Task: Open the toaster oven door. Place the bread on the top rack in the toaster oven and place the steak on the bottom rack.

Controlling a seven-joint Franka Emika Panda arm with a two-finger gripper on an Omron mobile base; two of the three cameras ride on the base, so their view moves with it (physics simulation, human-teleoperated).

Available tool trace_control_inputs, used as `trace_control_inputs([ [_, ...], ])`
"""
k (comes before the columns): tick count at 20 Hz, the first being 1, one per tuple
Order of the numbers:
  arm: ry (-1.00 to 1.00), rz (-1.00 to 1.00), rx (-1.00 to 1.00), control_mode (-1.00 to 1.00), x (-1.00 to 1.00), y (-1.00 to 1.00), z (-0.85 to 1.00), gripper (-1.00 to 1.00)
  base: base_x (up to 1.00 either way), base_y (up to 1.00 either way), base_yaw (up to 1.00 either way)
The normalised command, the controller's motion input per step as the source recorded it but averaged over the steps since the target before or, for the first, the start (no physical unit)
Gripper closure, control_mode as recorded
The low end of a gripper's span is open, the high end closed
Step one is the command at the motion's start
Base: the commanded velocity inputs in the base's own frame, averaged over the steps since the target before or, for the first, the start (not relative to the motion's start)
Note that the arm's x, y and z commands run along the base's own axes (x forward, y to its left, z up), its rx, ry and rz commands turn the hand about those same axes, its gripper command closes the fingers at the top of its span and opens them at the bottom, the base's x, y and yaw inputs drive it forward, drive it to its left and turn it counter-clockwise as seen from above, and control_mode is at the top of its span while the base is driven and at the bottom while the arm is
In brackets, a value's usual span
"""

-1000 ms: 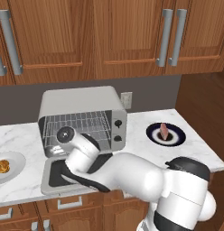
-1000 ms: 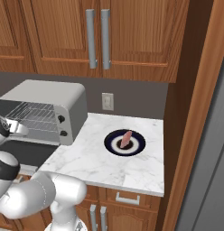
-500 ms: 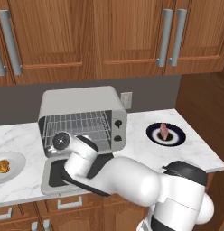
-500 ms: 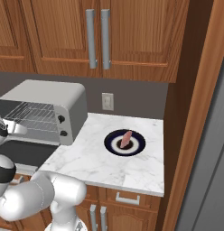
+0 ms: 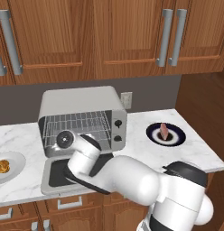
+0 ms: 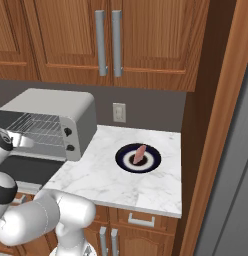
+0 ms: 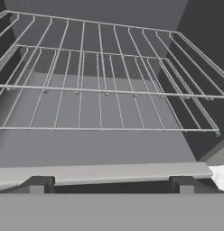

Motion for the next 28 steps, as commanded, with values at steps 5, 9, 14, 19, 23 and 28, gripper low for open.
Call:
trace_control_inputs([
  [5,0.0,-0.01,0.0,-1.0,0.07,-0.09,0.05,-1.0,0.0,0.0,0.0],
  [9,0.0,0.0,0.0,-1.0,0.03,-0.1,0.07,-1.0,0.0,0.0,0.0],
  [14,0.0,-0.02,0.0,-1.0,0.06,-0.01,0.1,-1.0,0.0,0.0,0.0],
  [19,0.0,-0.03,0.0,-1.0,0.14,-0.05,0.06,-1.0,0.0,0.0,0.0],
  [23,0.0,-0.07,0.0,-1.0,0.15,-0.01,0.07,-1.0,0.0,0.0,0.0],
  [28,0.0,-0.07,0.01,-1.0,0.05,0.0,0.01,-1.0,0.0,0.0,0.0],
])
